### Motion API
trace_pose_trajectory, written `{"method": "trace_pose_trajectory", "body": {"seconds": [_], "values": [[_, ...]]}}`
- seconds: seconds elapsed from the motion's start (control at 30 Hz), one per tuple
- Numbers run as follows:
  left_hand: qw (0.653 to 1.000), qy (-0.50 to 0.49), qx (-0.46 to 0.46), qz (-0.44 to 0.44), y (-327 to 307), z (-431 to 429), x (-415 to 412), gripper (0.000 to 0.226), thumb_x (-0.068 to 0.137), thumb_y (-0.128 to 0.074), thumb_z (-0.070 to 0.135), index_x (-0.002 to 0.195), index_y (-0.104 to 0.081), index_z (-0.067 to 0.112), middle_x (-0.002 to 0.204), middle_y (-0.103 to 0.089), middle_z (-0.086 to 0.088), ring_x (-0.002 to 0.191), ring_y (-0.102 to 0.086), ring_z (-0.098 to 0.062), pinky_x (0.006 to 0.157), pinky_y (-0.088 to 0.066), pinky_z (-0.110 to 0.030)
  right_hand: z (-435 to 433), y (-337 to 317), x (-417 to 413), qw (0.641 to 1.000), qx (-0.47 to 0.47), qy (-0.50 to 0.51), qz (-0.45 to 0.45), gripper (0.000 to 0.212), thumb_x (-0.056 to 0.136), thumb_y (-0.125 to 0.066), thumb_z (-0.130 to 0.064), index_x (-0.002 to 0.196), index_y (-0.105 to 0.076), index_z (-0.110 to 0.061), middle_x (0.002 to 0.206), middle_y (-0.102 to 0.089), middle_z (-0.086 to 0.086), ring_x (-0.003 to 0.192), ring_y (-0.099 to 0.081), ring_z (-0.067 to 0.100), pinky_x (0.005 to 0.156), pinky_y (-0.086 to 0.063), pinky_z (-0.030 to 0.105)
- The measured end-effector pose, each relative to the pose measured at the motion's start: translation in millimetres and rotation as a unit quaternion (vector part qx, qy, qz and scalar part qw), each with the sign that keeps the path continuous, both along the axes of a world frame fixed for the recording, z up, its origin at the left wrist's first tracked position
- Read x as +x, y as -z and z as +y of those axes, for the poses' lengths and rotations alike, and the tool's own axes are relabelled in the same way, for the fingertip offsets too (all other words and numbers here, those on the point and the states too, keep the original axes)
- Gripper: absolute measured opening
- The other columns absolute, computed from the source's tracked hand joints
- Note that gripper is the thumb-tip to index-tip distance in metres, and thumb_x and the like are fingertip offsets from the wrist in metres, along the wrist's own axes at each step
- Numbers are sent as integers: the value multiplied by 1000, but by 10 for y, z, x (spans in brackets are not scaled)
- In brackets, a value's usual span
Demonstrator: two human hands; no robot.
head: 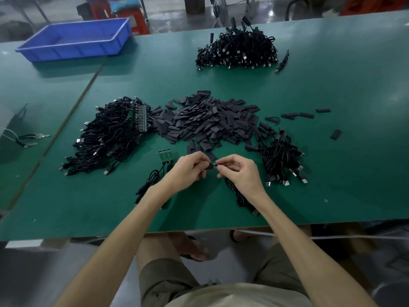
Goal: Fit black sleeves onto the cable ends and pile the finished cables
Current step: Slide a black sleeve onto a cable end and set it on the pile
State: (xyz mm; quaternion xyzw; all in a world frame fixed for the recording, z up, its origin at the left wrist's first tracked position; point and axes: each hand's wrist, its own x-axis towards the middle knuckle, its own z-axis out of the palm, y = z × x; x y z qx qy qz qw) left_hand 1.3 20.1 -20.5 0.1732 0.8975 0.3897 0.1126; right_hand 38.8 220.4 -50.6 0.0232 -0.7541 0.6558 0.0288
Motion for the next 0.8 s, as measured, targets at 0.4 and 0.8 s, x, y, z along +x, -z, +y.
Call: {"method": "trace_pose_trajectory", "body": {"seconds": [0.4,0.8], "values": [[962,96,-88,239,-71,-11,115,25,101,-61,19,123,-70,12,102,-68,-5,86,-64,-21,80,-54,-38,24,24,-6,998,-53,-7,-19,7,90,-79,-13,95,-78,-18,92,-80,3,81,-79,23,82,-62,30],[962,101,-63,246,-50,16,178,24,100,-61,9,123,-68,4,102,-66,-9,86,-64,-25,80,-55,-41,28,-12,-49,996,-74,-4,-45,7,87,-80,-4,91,-78,-9,84,-79,6,74,-77,22,74,-58,22]]}}
